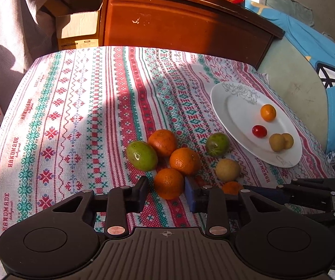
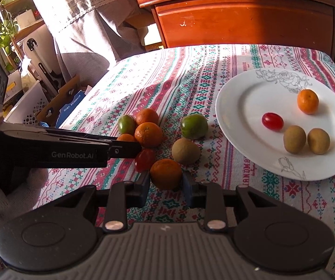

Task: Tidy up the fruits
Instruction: 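Move both tools back to the remaining fruit cluster, then grasp a mandarin with the left tool while the right tool grasps another mandarin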

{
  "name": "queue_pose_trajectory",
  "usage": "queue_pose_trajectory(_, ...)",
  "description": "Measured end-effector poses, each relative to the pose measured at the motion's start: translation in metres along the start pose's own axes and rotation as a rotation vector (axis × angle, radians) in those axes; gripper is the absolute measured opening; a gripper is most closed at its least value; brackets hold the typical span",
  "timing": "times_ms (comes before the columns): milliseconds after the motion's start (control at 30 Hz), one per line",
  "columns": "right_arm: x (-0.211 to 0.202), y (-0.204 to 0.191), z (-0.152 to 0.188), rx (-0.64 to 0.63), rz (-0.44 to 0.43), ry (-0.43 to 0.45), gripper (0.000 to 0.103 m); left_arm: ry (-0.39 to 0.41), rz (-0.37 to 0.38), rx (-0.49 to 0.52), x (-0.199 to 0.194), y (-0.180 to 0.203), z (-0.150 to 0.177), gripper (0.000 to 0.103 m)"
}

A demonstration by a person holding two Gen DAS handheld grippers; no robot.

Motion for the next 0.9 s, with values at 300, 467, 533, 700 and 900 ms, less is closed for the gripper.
queue_pose_trajectory(300, 0.001, 0.001, 0.0, 0.008, 0.0, -0.001, 0.031, 0.015, -0.011, 0.036, 0.0, 0.003, 0.002, 0.03)
queue_pose_trajectory(467, 0.0, 0.001, -0.001, 0.007, -0.005, -0.004, 0.03, 0.027, -0.009, 0.05, -0.002, 0.005, 0.004, 0.025)
queue_pose_trajectory(533, -0.003, 0.0, -0.003, 0.004, -0.013, 0.006, 0.03, 0.029, -0.017, 0.053, -0.004, 0.007, 0.004, 0.025)
queue_pose_trajectory(700, -0.014, -0.001, -0.013, 0.006, -0.013, 0.053, 0.03, 0.064, -0.023, 0.051, -0.016, 0.008, -0.002, 0.025)
queue_pose_trajectory(900, -0.035, 0.006, -0.03, 0.022, 0.011, 0.143, 0.03, 0.116, -0.018, 0.042, -0.029, 0.014, -0.018, 0.025)
Point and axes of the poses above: each gripper's, at about its wrist camera, not at the fingertips, and x roughly the way its jaws point, y to its right, z to its underside, the point moved 1 cm from there along x, roughly the way its jaws point, and after that the axes turned 12 degrees about -z, right-handed, at the moved point
